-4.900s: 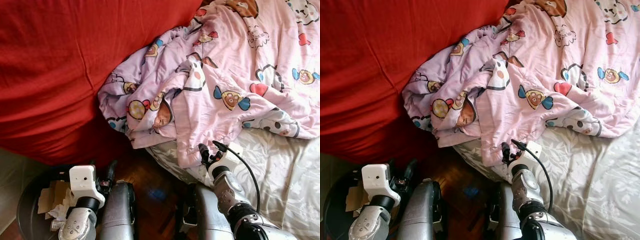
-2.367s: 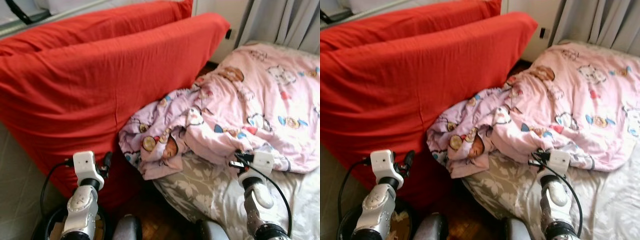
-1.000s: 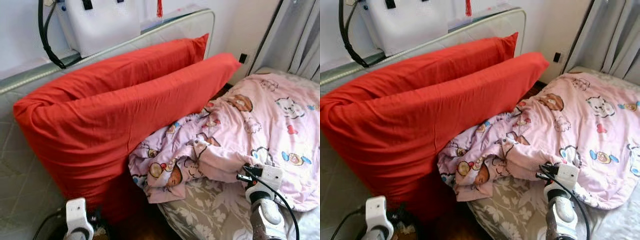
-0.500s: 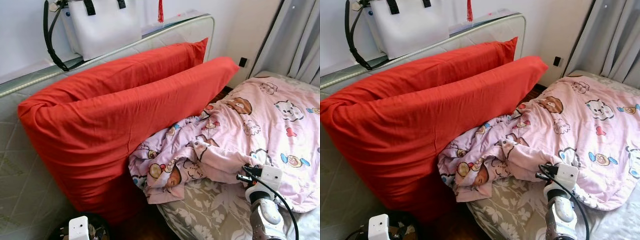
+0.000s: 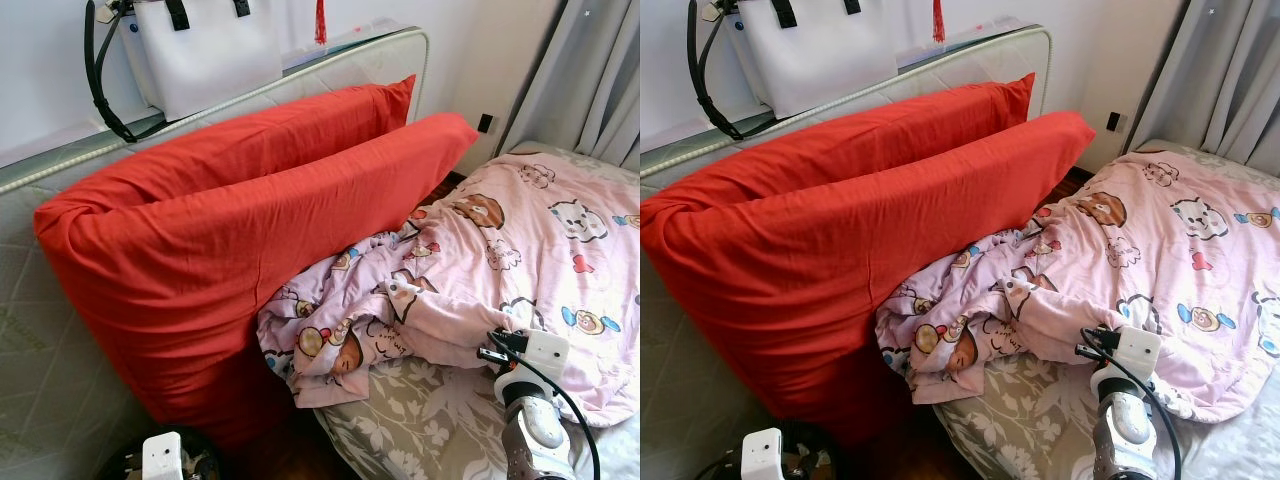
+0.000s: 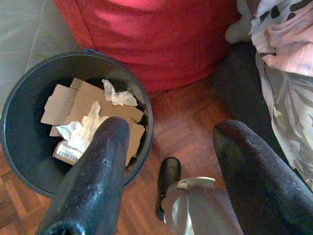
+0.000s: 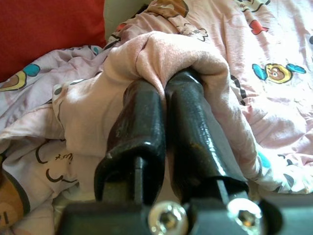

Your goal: Clean up the room

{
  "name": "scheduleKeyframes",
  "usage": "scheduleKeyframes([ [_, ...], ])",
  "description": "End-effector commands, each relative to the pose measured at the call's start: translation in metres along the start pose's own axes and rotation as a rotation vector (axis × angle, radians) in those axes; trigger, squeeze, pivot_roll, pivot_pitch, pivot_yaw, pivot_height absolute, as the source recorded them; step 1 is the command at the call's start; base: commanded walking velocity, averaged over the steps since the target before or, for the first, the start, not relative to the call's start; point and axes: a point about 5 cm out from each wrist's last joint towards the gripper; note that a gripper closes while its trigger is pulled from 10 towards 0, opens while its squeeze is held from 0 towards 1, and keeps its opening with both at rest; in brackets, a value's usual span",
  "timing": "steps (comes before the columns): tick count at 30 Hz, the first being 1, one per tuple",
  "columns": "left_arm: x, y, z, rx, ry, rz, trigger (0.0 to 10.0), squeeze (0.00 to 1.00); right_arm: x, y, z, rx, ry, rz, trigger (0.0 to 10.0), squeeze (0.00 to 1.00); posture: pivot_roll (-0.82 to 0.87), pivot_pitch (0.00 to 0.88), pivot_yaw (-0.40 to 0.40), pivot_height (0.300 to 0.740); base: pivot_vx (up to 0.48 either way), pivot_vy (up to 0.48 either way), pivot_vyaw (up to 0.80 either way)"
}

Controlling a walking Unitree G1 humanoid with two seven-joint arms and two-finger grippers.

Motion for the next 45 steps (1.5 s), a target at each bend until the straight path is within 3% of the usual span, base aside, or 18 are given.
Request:
scheduleKeyframes([
  [1,-0.002,-0.005,-0.003,0.023,-0.003,-0.027,10.0,0.0,0.001,0.003,0.001,0.0,-0.006,0.011,10.0,0.0,0.09,0.0,0.011,0.74,0.0,0.0,0.0],
  [12,-0.003,-0.007,-0.007,0.028,0.001,-0.049,10.0,0.0,0.003,0.003,-0.004,0.006,-0.007,0.011,10.0,0.0,0.09,0.0,0.015,0.74,0.0,0.0,0.0],
  [28,-0.01,-0.027,-0.008,0.037,-0.003,-0.119,10.0,0.0,0.002,0.005,0.003,0.003,-0.01,0.014,10.0,0.0,0.09,0.0,0.028,0.74,0.0,0.0,0.0],
  [36,-0.003,-0.012,-0.004,0.059,-0.031,-0.076,10.0,0.0,0.006,0.01,0.003,0.01,-0.012,0.029,10.0,0.0,0.07,0.0,0.025,0.74,-0.03,0.0,0.0],
  [45,-0.002,-0.01,0.0,0.049,-0.025,-0.073,10.0,0.0,0.007,0.01,-0.003,-0.002,0.016,0.024,10.0,0.0,0.05,0.0,0.019,0.74,-0.249,0.0,0.0],
])
Point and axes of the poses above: a point about 5 cm out from each wrist's last joint towards the gripper, its own x axis pointing out of the wrist towards the gripper, its own y axis along the axis of the wrist's last joint, z = x × y, and after that the axes turned 2 degrees about -x, right-handed
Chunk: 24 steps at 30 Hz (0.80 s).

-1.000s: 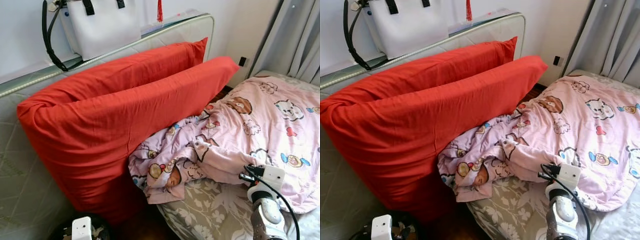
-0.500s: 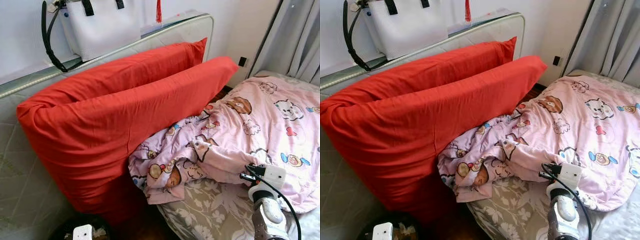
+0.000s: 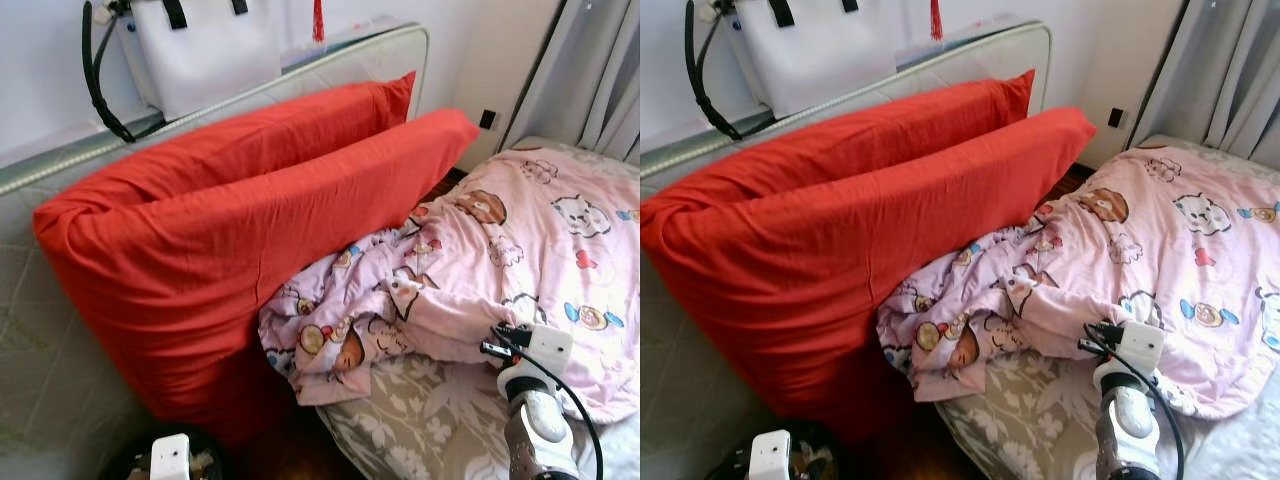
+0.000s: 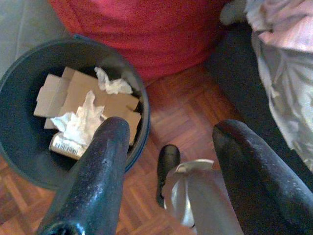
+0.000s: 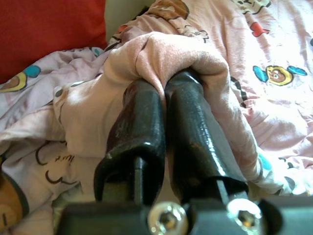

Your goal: Clean up the room

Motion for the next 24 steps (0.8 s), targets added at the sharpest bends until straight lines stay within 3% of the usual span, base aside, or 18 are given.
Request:
scheduleKeyframes([
  [1,-0.002,-0.006,-0.004,0.019,0.01,-0.036,10.0,0.0,0.002,0.003,-0.003,0.003,0.008,0.005,10.0,0.0,0.05,0.0,0.019,0.74,-0.255,0.0,0.0],
  [17,0.0,0.0,-0.003,0.017,0.009,-0.01,10.0,0.0,0.001,-0.001,-0.009,0.019,-0.003,-0.007,10.0,0.0,0.08,0.0,0.02,0.74,-0.255,0.0,0.0],
  [24,-0.004,-0.011,-0.008,0.011,0.02,-0.046,10.0,0.0,0.003,0.003,0.002,0.009,-0.064,0.011,10.0,0.0,0.08,0.0,0.02,0.74,-0.255,0.0,0.0],
])
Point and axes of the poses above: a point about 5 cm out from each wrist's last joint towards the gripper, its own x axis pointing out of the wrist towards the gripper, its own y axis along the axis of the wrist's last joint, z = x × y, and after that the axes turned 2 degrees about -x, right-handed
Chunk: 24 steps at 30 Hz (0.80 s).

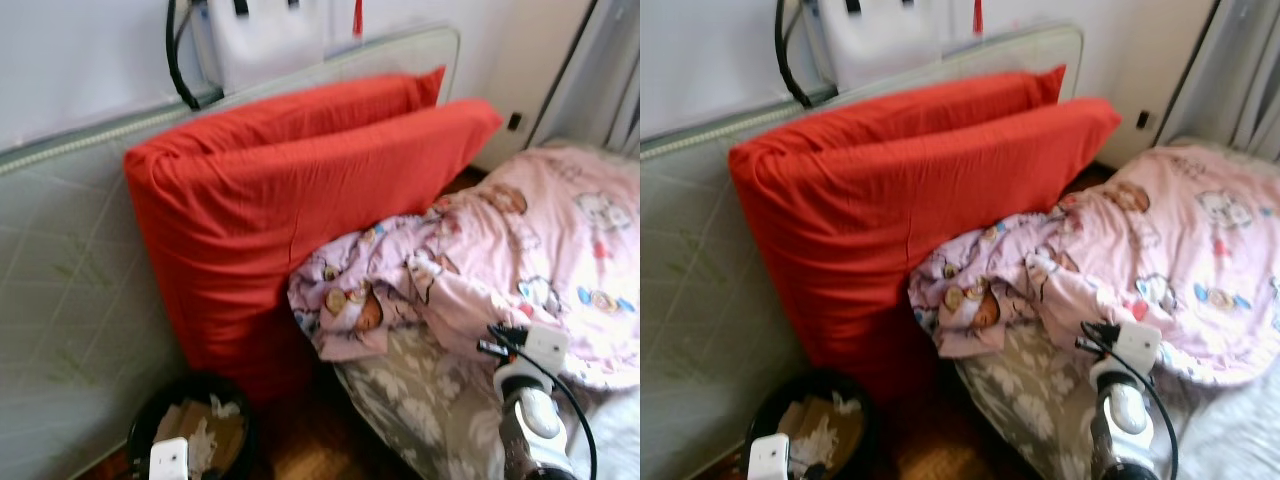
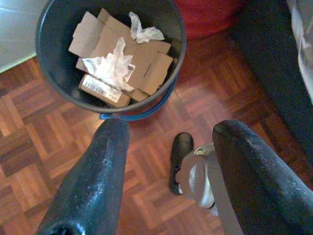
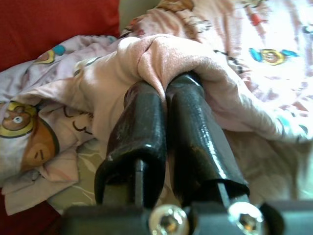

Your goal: Clean up the room

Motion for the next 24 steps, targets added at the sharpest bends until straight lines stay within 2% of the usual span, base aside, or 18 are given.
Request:
scheduleKeyframes([
  [1,-0.001,-0.005,-0.003,0.012,0.004,-0.026,10.0,0.0,0.0,0.002,0.005,-0.003,-0.024,0.014,10.0,0.0,0.08,0.0,0.02,0.74,-0.255,0.0,0.0],
  [16,-0.002,-0.009,-0.004,0.008,0.009,-0.055,10.0,0.0,0.002,0.006,0.002,-0.001,-0.021,0.032,10.0,0.0,0.08,0.0,0.018,0.74,-0.253,0.0,0.0],
  [24,-0.006,-0.016,-0.013,0.005,0.023,-0.086,10.0,0.0,0.001,0.005,0.003,-0.004,-0.036,0.025,10.0,0.0,0.08,0.0,0.014,0.74,0.0,0.0,0.0],
])
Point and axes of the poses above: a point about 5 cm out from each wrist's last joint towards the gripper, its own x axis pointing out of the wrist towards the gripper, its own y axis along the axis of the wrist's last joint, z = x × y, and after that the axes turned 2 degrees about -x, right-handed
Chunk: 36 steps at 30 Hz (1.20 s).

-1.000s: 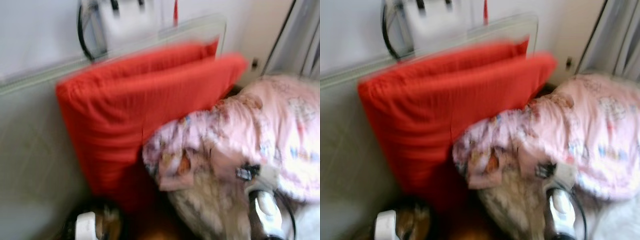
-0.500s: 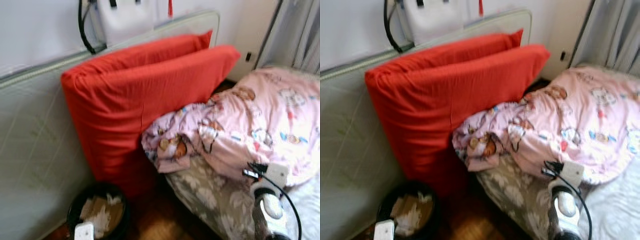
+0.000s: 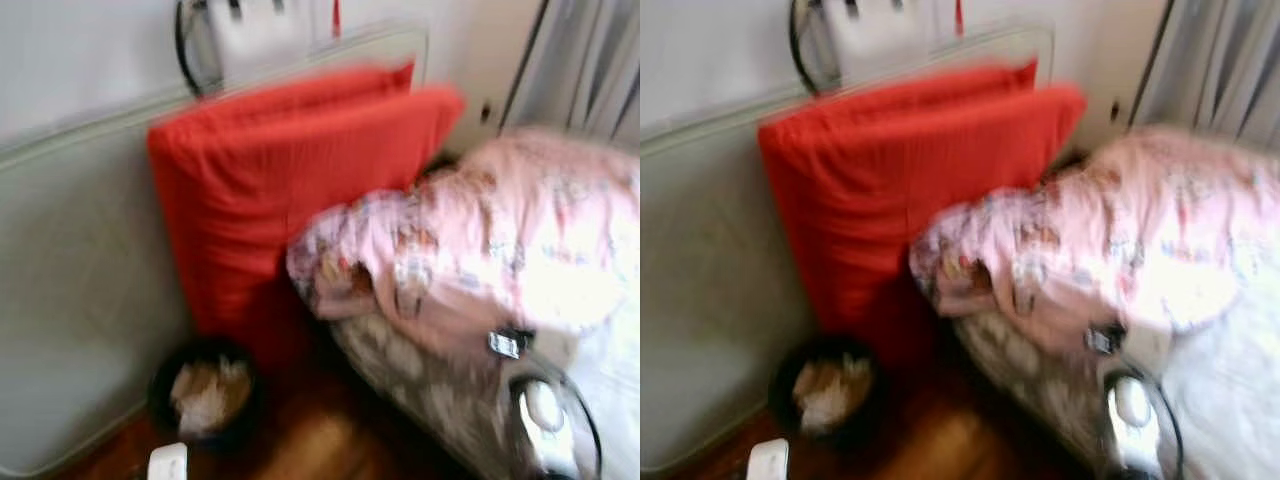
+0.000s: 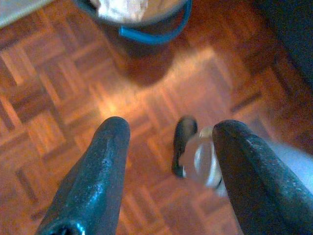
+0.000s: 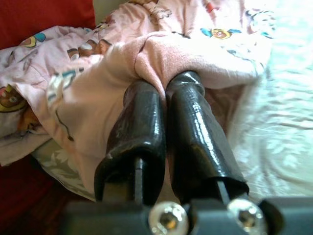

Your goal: Clean up the room

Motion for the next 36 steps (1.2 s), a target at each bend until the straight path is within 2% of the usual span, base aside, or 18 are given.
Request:
scheduleKeyframes([
  [1,0.0,0.003,-0.006,0.017,0.003,-0.002,10.0,0.0,0.002,0.006,0.002,-0.003,-0.02,0.026,10.0,0.0,0.08,0.0,0.015,0.74,0.0,0.0,0.0],
  [5,-0.003,-0.001,-0.017,0.015,0.015,-0.014,10.0,0.0,0.002,0.008,0.011,0.001,-0.067,0.037,10.0,0.0,0.07,0.0,0.016,0.74,0.0,0.0,0.0],
  [11,-0.005,-0.004,-0.022,0.016,0.02,-0.021,10.0,0.0,0.0,0.005,0.014,-0.003,-0.076,0.028,10.0,0.0,0.08,0.0,0.017,0.74,0.0,0.0,0.0],
  [24,-0.006,-0.013,-0.011,0.022,0.002,-0.048,10.0,0.0,-0.002,0.0,0.01,-0.008,-0.064,0.006,10.0,0.0,0.07,0.0,0.022,0.74,0.0,0.0,0.0],
  [36,-0.005,-0.01,-0.016,0.031,0.003,-0.054,10.0,0.0,-0.004,-0.002,0.012,-0.01,-0.085,0.001,10.0,0.0,0.07,0.0,0.025,0.74,0.0,0.0,0.0],
])
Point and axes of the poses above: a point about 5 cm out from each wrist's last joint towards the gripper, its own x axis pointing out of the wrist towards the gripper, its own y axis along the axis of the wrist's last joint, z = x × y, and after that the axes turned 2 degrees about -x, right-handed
